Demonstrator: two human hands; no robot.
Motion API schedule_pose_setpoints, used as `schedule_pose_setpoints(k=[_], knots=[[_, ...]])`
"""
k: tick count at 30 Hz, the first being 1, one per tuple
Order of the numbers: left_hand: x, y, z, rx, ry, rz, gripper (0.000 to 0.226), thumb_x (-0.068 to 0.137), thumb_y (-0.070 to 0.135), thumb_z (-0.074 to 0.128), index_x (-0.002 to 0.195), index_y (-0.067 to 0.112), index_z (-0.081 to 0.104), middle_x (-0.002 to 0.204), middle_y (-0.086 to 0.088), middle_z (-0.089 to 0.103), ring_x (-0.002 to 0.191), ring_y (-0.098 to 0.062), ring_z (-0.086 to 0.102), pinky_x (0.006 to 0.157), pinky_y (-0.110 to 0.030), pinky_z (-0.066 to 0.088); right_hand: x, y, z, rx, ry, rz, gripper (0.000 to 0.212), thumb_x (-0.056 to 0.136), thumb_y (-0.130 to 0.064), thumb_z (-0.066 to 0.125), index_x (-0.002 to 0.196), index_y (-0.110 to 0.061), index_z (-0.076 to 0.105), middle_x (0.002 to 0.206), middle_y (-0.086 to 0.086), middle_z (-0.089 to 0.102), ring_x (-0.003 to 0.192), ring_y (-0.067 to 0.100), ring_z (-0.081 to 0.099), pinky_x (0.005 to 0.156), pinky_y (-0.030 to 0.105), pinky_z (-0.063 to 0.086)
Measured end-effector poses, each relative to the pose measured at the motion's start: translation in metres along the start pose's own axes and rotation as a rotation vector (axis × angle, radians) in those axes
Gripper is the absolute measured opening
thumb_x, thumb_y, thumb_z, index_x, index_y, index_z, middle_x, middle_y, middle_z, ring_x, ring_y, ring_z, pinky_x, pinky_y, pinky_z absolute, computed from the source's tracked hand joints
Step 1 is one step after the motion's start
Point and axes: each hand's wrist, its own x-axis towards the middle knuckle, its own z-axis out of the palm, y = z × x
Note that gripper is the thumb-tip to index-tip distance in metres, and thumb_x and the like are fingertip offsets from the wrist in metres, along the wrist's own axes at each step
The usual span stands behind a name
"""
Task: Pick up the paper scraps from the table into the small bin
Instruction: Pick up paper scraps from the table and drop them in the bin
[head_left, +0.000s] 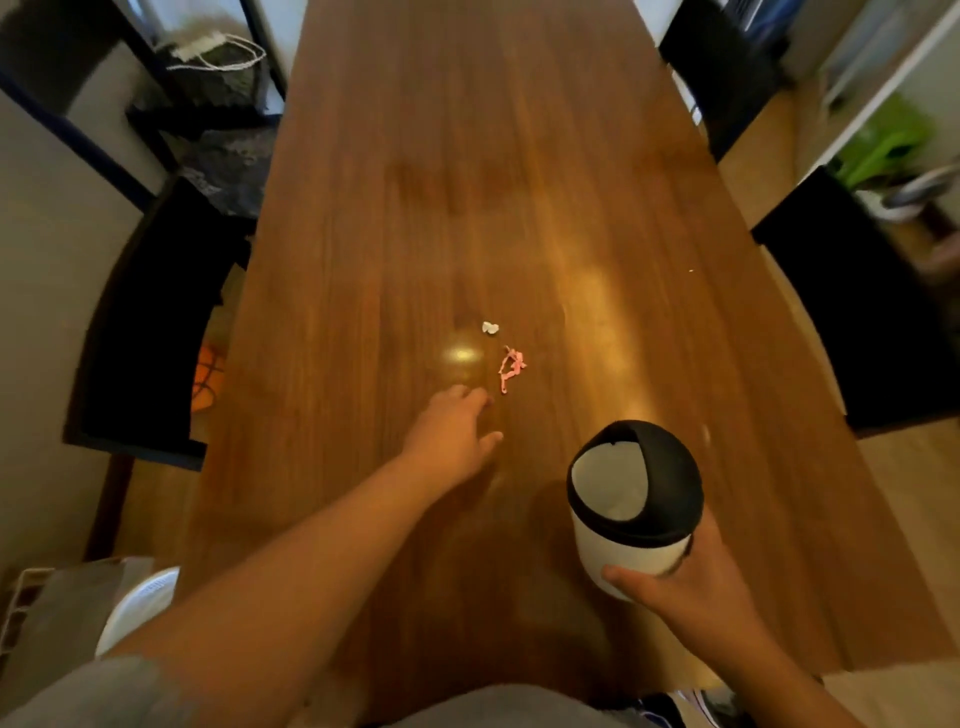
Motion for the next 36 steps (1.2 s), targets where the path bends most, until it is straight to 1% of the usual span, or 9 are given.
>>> schedule_pose_setpoints(k=[3,8,11,16,20,25,28,32,36], knots=[[0.050,0.015,0.009,0.155,-0.025,0.038,0.062,0.085,0.039,0.069,0.139,0.024,0.044,0.142,-0.005,0.045,0.132,-0.028,0.039,0.105,-0.043,0.043,0.030,0.005,-0.016,0.022,0.005,-0.003,0.105,0.042,-0.063,0.093,0.127,-0.074,0.033,0.123,-0.042,0.055,0.107,-0.017,0.057,0.063,0.005,0.052],[0.105,0.028,0.020,0.308,-0.101,0.045,0.066,0.089,0.025,0.066,0.146,0.029,0.034,0.152,-0.009,0.032,0.139,-0.030,0.031,0.103,-0.045,0.044,0.069,0.015,-0.030,0.079,-0.012,-0.015,0.107,0.045,-0.066,0.093,0.137,-0.061,0.040,0.131,-0.030,0.058,0.114,-0.010,0.058,0.068,0.004,0.052],[0.119,0.028,0.027,0.318,-0.148,0.045,0.055,0.091,0.016,0.060,0.142,0.024,0.043,0.143,-0.009,0.041,0.131,-0.031,0.039,0.099,-0.045,0.046,0.082,0.022,-0.034,0.101,-0.025,-0.014,0.108,0.050,-0.061,0.095,0.143,-0.053,0.040,0.135,-0.025,0.058,0.117,-0.006,0.059,0.074,0.008,0.053],[0.117,0.021,0.041,0.224,-0.041,0.037,0.026,0.093,0.007,0.052,0.116,0.014,0.062,0.110,-0.006,0.055,0.104,-0.029,0.054,0.081,-0.038,0.048,0.089,0.028,-0.037,0.121,0.003,-0.027,0.115,0.048,-0.061,0.095,0.147,-0.045,0.039,0.138,-0.019,0.056,0.120,-0.002,0.058,0.085,0.026,0.056],[0.102,0.013,0.052,0.197,0.002,0.079,0.019,0.092,0.003,0.053,0.102,0.013,0.066,0.091,0.001,0.049,0.089,-0.027,0.059,0.068,-0.030,0.039,0.083,0.024,-0.035,0.155,0.024,-0.021,0.110,0.049,-0.062,0.094,0.144,-0.047,0.042,0.135,-0.023,0.059,0.117,-0.006,0.058,0.077,0.007,0.052],[0.067,0.018,0.050,-0.220,0.040,-0.095,0.013,0.088,0.010,0.069,0.097,0.018,0.074,0.096,0.003,0.064,0.090,-0.015,0.060,0.079,-0.027,0.049,0.067,0.015,-0.031,0.178,0.068,-0.023,0.106,0.050,-0.060,0.094,0.142,-0.050,0.042,0.133,-0.027,0.058,0.117,-0.009,0.057,0.077,0.003,0.049],[0.046,0.045,0.027,-0.635,0.125,-0.230,0.017,0.086,0.007,0.072,0.086,0.025,0.072,0.087,-0.001,0.070,0.081,-0.016,0.065,0.067,-0.025,0.053,0.052,0.013,-0.029,0.184,0.089,-0.009,0.110,0.051,-0.059,0.095,0.145,-0.049,0.039,0.135,-0.027,0.057,0.116,-0.010,0.057,0.075,0.003,0.049],[0.032,0.089,-0.048,-0.909,0.432,-0.068,0.022,0.085,0.005,0.073,0.086,0.026,0.072,0.079,0.004,0.070,0.072,-0.004,0.064,0.066,-0.021,0.053,0.034,0.008,-0.024,0.179,0.130,0.018,0.113,0.049,-0.063,0.093,0.146,-0.050,0.037,0.132,-0.034,0.055,0.113,-0.014,0.056,0.073,0.001,0.048],[0.020,0.120,-0.122,-1.149,0.744,0.159,0.017,0.084,0.007,0.072,0.089,0.023,0.071,0.078,0.008,0.072,0.074,-0.007,0.067,0.070,-0.024,0.057,0.023,0.001,-0.020,0.171,0.166,0.031,0.113,0.044,-0.065,0.093,0.141,-0.058,0.036,0.129,-0.036,0.056,0.111,-0.013,0.057,0.073,0.005,0.052]])
